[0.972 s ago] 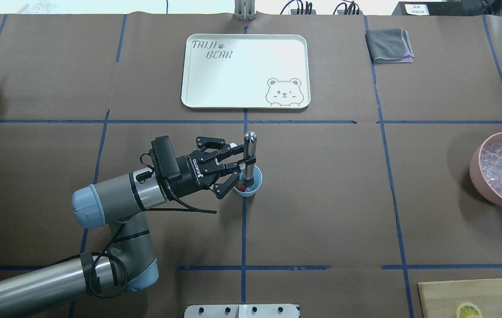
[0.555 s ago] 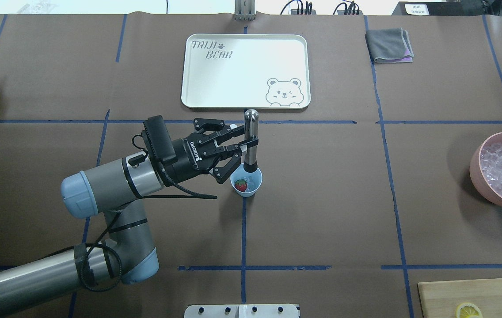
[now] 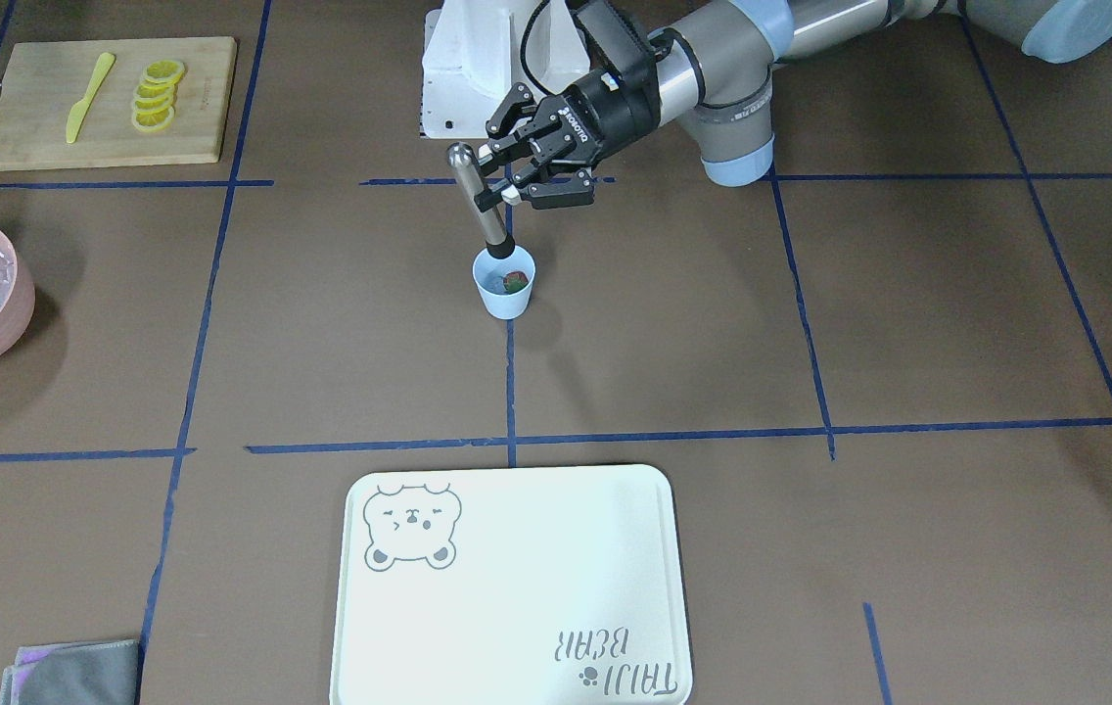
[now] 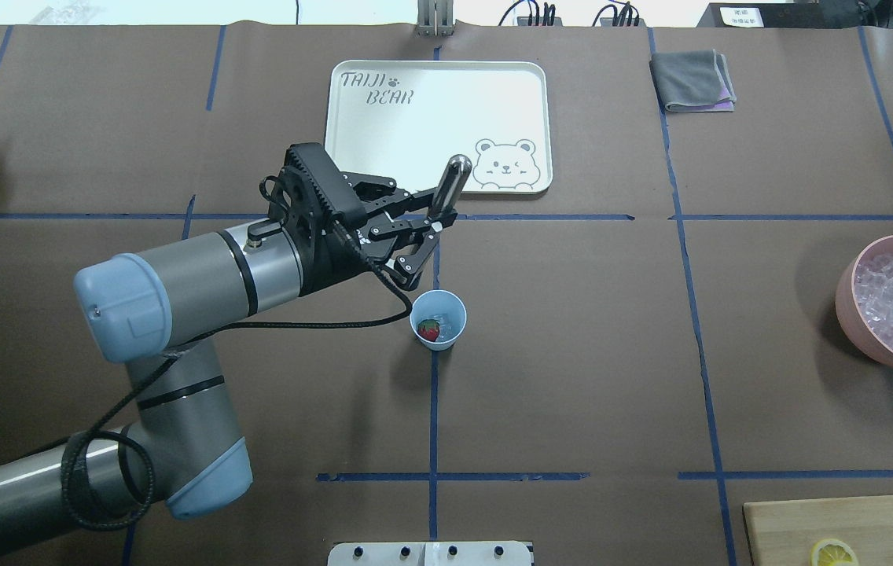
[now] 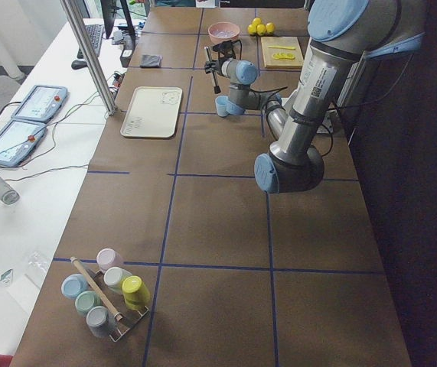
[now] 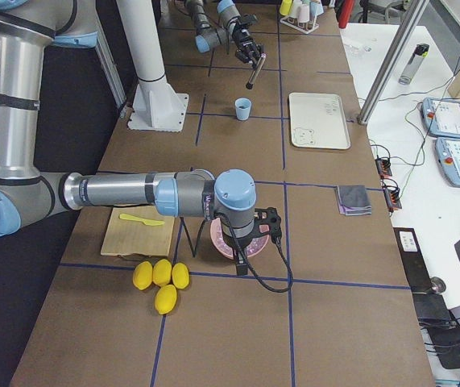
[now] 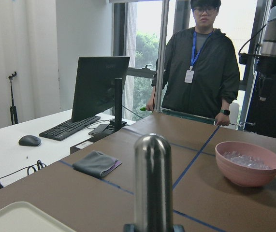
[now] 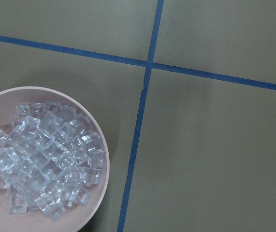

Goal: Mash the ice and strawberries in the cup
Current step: 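Lift the pestle out of the cup and withdraw the left arm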

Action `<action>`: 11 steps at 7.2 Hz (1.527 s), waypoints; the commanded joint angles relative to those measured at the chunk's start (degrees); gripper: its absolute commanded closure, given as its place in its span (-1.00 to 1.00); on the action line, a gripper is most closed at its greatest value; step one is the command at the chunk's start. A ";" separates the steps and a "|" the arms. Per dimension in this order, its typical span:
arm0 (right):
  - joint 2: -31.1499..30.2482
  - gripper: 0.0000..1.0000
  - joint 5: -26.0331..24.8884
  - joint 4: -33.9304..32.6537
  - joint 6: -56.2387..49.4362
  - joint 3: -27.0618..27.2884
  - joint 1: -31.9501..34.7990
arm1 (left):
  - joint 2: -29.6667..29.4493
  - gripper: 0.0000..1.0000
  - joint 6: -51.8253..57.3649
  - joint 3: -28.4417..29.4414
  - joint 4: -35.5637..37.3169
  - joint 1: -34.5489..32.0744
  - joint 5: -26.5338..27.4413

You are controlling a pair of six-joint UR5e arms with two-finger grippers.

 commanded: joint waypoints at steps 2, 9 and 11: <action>-0.32 -0.99 0.16 0.89 0.58 -0.03 0.00 | 1.24 1.00 1.06 -8.99 34.10 -4.45 -5.07; -0.33 -0.99 0.25 1.17 1.02 -0.03 -0.09 | 13.44 0.92 13.99 -9.45 70.45 -32.83 -30.06; -0.33 -0.99 0.16 2.66 1.11 -0.12 -0.09 | 18.09 0.94 13.55 -5.68 70.48 -37.68 -30.50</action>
